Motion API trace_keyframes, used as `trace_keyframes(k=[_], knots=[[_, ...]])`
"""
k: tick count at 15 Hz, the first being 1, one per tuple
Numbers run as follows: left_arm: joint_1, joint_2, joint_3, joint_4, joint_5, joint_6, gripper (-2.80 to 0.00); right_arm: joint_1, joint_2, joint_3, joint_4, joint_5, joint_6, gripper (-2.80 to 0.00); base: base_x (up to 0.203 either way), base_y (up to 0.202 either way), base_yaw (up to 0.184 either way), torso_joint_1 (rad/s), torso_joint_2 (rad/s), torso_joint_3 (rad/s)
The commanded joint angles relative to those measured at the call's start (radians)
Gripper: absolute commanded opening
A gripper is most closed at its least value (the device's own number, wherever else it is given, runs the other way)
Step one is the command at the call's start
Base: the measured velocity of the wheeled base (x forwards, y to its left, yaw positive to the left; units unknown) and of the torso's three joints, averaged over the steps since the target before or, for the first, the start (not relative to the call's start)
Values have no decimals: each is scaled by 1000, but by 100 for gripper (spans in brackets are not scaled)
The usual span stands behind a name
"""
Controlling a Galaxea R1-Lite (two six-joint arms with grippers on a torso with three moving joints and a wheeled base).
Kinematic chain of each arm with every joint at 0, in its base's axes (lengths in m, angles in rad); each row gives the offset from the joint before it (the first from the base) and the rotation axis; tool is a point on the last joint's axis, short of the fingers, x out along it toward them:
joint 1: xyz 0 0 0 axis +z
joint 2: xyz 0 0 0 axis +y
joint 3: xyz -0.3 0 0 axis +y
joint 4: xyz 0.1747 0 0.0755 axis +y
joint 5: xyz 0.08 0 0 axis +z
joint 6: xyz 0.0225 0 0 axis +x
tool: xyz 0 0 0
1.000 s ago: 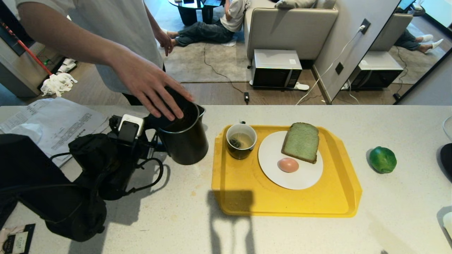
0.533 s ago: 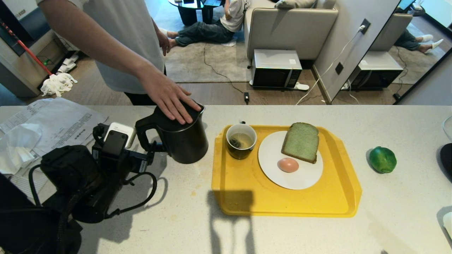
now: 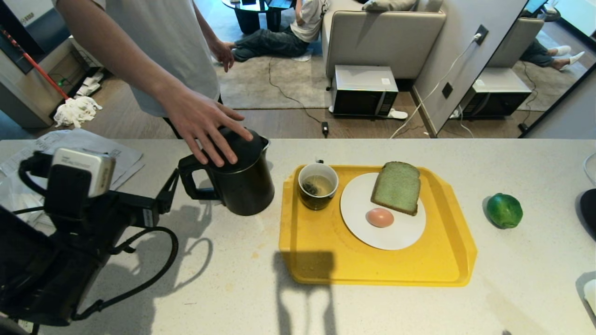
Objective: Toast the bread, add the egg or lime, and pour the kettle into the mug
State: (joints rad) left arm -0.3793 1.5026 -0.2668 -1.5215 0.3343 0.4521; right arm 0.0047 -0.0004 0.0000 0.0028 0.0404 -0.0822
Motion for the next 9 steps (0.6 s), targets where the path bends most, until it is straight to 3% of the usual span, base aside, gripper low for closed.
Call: trace_keyframes(k=[1, 6, 9], knots=[[-15, -98, 1, -8, 2, 0, -280, 0, 0, 2, 0, 1, -1, -280, 0, 0, 0, 0, 0, 0], [-48, -184, -32, 20, -1, 1, -280, 0, 0, 2, 0, 1, -1, -280, 0, 0, 0, 0, 0, 0], [-74, -267, -100, 170, -7, 0, -280, 0, 0, 2, 0, 1, -1, -280, 0, 0, 0, 0, 0, 0]])
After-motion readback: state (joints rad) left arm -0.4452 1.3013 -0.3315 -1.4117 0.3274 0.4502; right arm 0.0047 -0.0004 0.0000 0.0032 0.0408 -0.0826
